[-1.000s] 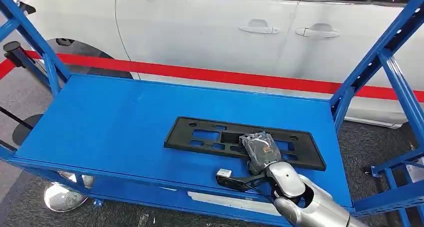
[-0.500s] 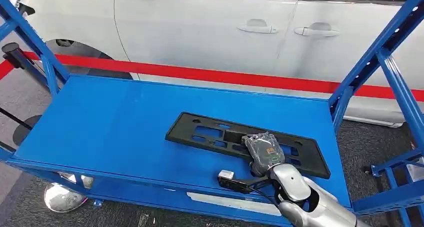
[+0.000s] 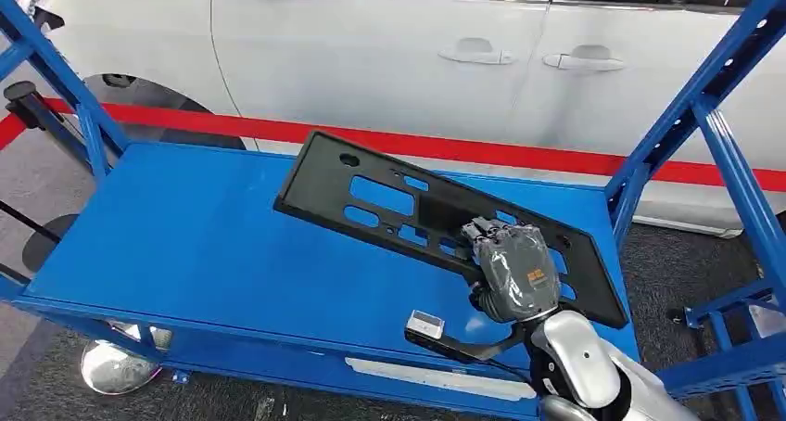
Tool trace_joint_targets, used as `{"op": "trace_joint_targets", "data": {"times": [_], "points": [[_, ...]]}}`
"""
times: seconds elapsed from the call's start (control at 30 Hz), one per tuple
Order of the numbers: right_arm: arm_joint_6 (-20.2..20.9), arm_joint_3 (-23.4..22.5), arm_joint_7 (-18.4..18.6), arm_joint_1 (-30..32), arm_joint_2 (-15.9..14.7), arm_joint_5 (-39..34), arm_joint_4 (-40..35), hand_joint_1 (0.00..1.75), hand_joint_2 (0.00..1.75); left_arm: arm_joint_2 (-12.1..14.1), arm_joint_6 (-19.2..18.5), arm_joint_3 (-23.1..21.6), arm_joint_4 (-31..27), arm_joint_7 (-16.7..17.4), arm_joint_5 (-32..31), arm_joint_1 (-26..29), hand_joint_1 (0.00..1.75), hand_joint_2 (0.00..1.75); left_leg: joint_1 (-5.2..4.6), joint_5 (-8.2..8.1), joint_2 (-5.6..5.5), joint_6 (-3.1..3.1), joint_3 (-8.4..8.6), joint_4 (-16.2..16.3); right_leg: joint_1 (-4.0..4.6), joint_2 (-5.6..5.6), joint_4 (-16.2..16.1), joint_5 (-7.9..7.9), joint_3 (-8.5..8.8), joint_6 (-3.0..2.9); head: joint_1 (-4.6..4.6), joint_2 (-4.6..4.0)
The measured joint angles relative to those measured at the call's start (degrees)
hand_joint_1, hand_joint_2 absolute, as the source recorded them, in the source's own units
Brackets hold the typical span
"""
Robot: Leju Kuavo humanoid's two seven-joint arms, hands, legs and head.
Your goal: Take the parts from the cabinet and place them on the table.
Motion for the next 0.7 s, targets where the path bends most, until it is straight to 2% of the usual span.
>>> {"op": "trace_joint_targets", "data": {"times": [0.03,0.07,0.1,0.13,0.17,0.2,0.23,0.27,0.33,0.37,0.4,0.47,0.5,0.53,0.57,0.6,0.67,0.7], "points": [[0.07,-0.2,0.0,0.46,-0.18,0.02,-0.79,1.75,1.75,-0.02,0.07,0.0,0.0,0.0,0.0,0.0,0.0,1.75,0.21,-0.08,-0.01,-0.16,-0.11,0.21,-0.44,-0.04,1.46,0.37,-1.09,0.42,0.0,0.0],[0.15,-0.31,0.02,0.76,-0.37,0.02,-1.53,1.75,1.75,-0.02,0.07,0.0,0.0,0.0,0.02,0.03,0.0,1.75,0.58,-0.25,-0.03,-0.59,-0.22,0.61,-0.95,-0.06,0.22,2.16,-0.87,0.99,0.0,0.02],[0.26,-0.41,0.13,0.84,-0.55,0.02,-2.24,1.75,1.75,-0.02,0.09,0.0,0.0,0.0,0.02,0.06,0.0,1.75,1.01,-0.56,-0.06,-1.18,-0.36,1.17,-1.48,-0.08,-3.08,4.71,0.43,1.62,0.02,0.0],[0.28,-0.57,0.13,0.87,-0.72,0.02,-2.95,1.75,1.75,-0.04,0.13,0.0,0.0,0.0,0.0,0.05,0.0,1.75,1.58,-1.02,-0.11,-1.92,-0.63,2.16,-2.2,-0.11,-8.22,7.78,2.66,2.44,0.04,0.0],[0.28,-0.74,0.13,0.93,-0.79,0.02,-3.43,1.75,1.75,0.0,0.13,0.0,0.0,0.0,0.0,0.03,0.0,1.75,2.02,-1.57,-0.16,-2.79,-1.22,3.34,-2.57,0.09,-11.31,7.75,3.89,3.6,0.04,0.02],[0.33,-0.83,0.13,0.98,-0.79,0.04,-3.74,1.75,1.75,0.68,0.24,-0.02,0.11,-0.02,0.0,-0.14,0.0,1.75,1.61,-1.83,-0.51,-3.63,-2.12,4.37,-1.91,0.67,-10.92,7.46,2.98,3.43,0.5,0.0],[0.37,-0.98,0.13,1.2,-0.94,0.04,-4.44,1.75,1.75,0.52,0.24,-0.04,0.09,-0.02,0.02,-0.22,0.0,1.75,1.75,-1.71,-0.6,-3.92,-2.8,4.86,-1.78,0.92,-10.54,7.69,2.79,1.14,0.35,0.02],[0.35,-1.07,0.2,1.64,-1.03,0.02,-4.76,1.75,1.75,0.39,0.22,-0.04,0.07,-0.07,0.0,-0.18,0.0,1.75,1.87,-1.14,-0.62,-4.44,-2.94,4.52,-1.5,0.87,-10.46,8.02,2.3,0.53,0.04,0.02],[0.24,-1.24,0.11,1.84,-1.07,0.02,-5.33,1.75,1.75,0.0,0.17,-0.04,0.07,-0.07,0.0,0.23,0.0,1.75,2.2,-0.19,-0.61,-5.07,-3.3,3.77,-1.05,0.72,-10.59,8.78,1.75,-0.62,0.09,0.0],[0.15,-1.29,-0.04,1.94,-1.2,0.02,-5.7,1.75,1.75,-0.11,0.17,-0.04,0.07,-0.07,0.0,0.23,0.0,1.75,2.5,-1.07,-0.37,-5.06,-3.75,4.24,-1.09,0.66,-11.19,9.3,1.66,-1.47,-0.13,0.02],[0.09,-1.29,-0.26,2.22,-1.2,0.11,-6.18,1.75,1.75,-0.18,0.17,-0.04,0.07,-0.07,-0.02,0.19,0.0,1.75,2.33,-3.4,-0.26,-4.77,-4.46,6.28,-0.9,0.58,-11.42,9.59,1.54,-1.91,-0.06,0.0],[-0.04,-1.27,-0.42,2.76,-1.25,0.24,-6.73,1.75,1.75,-0.26,0.09,-0.09,0.07,-0.05,-0.2,0.09,0.0,1.75,1.85,-8.76,-0.31,-4.3,-7.22,14.82,-0.57,0.24,-11.46,9.98,1.08,-2.51,-0.09,0.02],[-0.04,-1.2,-0.42,3.05,-1.22,0.22,-6.73,1.75,1.75,-0.26,0.09,-0.11,0.07,-0.04,-0.22,0.07,0.0,1.75,1.67,-10.67,-0.33,-4.05,-8.51,18.97,-0.24,0.1,-11.45,10.19,0.79,-2.74,-0.09,0.02],[-0.02,-1.14,-0.41,3.36,-1.22,-0.02,-6.73,1.75,1.75,-0.26,0.09,-0.13,0.07,-0.04,-0.26,0.05,0.0,1.75,1.48,-11.41,-0.33,-3.71,-8.92,21.15,0.06,0.0,-11.46,10.46,0.46,-2.76,0.02,0.0],[-0.02,-1.14,-0.48,3.53,-1.22,-0.68,-6.73,1.75,1.75,-0.28,0.13,-0.13,0.07,-0.04,-0.26,0.07,0.0,1.75,1.24,-11.0,-0.33,-3.35,-8.12,20.68,0.2,0.0,-11.43,10.68,0.12,-2.79,-0.06,0.02],[0.0,-1.11,-0.59,3.65,-1.22,-1.57,-6.73,1.75,1.75,-0.35,0.22,-0.13,0.07,-0.07,-0.26,0.11,0.0,1.75,0.95,-9.46,-0.33,-2.99,-6.07,17.75,0.31,0.01,-11.4,10.93,-0.2,-2.75,-0.02,0.0],[0.06,-1.03,-1.44,3.67,-1.22,-5.09,-6.97,1.75,1.75,-0.39,0.24,-0.15,0.07,-0.15,-0.24,0.05,0.0,1.75,0.56,-5.51,-0.36,-2.41,0.11,7.93,0.33,0.08,-11.4,11.33,-0.47,-2.44,-0.09,0.0],[0.18,-0.89,-1.77,3.73,-1.22,-6.17,-7.21,1.75,1.75,-0.39,0.22,-0.15,0.07,-0.2,-0.24,-0.09,0.0,1.75,0.43,-6.15,-0.51,-2.37,1.53,4.68,0.36,0.04,-11.47,11.56,-0.62,-2.13,-0.09,0.0]]}}
